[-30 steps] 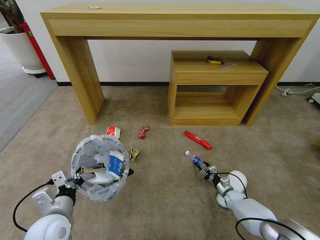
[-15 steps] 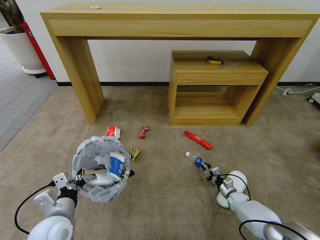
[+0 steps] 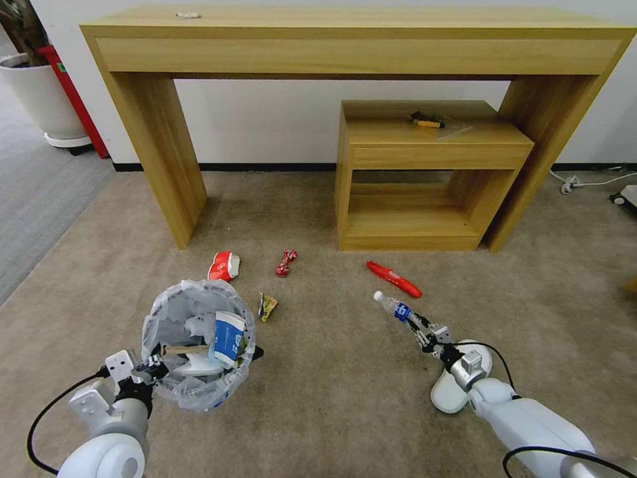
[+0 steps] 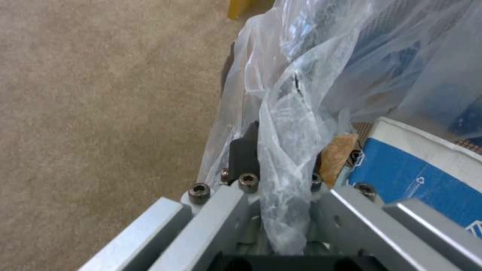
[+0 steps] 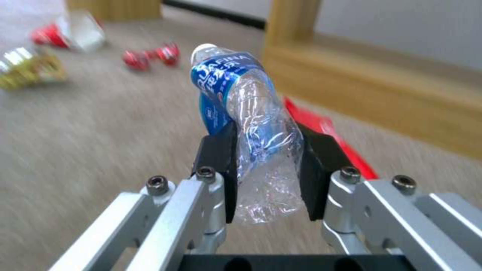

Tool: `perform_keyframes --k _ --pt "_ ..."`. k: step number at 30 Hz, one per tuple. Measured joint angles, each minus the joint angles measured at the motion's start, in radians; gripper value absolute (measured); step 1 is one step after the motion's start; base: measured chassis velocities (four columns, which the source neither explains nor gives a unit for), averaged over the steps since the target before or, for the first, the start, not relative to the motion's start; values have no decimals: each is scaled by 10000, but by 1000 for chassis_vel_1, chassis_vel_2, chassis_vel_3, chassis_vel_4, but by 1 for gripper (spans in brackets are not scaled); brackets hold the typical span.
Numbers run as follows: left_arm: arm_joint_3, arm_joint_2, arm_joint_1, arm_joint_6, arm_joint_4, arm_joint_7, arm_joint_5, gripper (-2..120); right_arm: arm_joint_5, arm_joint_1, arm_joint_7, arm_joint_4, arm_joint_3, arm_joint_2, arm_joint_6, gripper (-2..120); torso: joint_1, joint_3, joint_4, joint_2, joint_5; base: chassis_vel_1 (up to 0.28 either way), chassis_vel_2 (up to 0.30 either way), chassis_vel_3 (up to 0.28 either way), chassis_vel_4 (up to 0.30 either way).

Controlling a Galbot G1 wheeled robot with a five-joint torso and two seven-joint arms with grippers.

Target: Pick up the trash bin and place the garbage on the floor into it.

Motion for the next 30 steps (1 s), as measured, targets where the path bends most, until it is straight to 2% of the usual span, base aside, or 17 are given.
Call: perform_keyframes --k 3,4,6,7,10,12,14,16,17,23,27,29,30 --pt "-32 83 42 26 -4 -6 2 0 66 -182 76 1807 19 -543 -17 24 -1 0 0 1 3 0 0 0 0" --pt "-32 83 42 26 -4 -6 2 0 66 -182 76 1807 19 -543 -17 24 -1 0 0 1 3 0 0 0 0" --pt "-46 127 79 36 -8 -10 2 0 63 -193 133 3168 26 -959 -120 23 -1 0 1 0 1 0 0 0 0" --pt "-46 127 79 36 -8 -10 2 0 63 -193 133 3168 26 -959 -120 23 -1 0 1 0 1 0 0 0 0" --pt "-82 248 80 65 -9 -24 -26 0 89 163 187 4658 -235 -1508 -280 23 -1 0 -1 0 -1 0 0 0 0" --pt "-83 279 78 74 -11 -26 -33 0 120 278 184 4875 -343 -1601 -293 23 0 0 0 0 -1 0 0 0 0" --pt "-87 416 70 144 -60 -74 -113 0 338 877 146 5834 -770 -2017 -427 23 0 0 1 1 -2 0 0 0 0" --pt "-87 447 69 157 -70 -93 -132 0 379 986 137 5981 -836 -2079 -470 23 -1 0 1 0 -3 0 0 0 0" --pt "-83 535 57 196 -87 -128 -171 0 492 1317 74 6534 -1069 -2214 -575 23 0 1 -1 0 -1 0 0 0 0" --pt "-66 722 0 305 -132 -227 -310 0 645 2233 0 7761 -1712 -2290 -946 23 -1 0 0 0 2 0 0 0 0" --pt "-32 915 -54 391 -132 -305 -469 0 1024 3484 37 8726 -2874 -2095 -1174 23 -1 0 0 0 0 0 0 0 0" --pt "-21 951 -67 412 -132 -319 -498 0 1068 3720 77 8809 -3079 -2025 -1180 23 -1 0 0 1 -3 0 0 0 0" --pt "14 1053 -104 493 -134 -360 -581 0 1124 4178 138 8907 -3537 -1845 -1218 23 -1 1 0 0 -2 0 0 0 0"
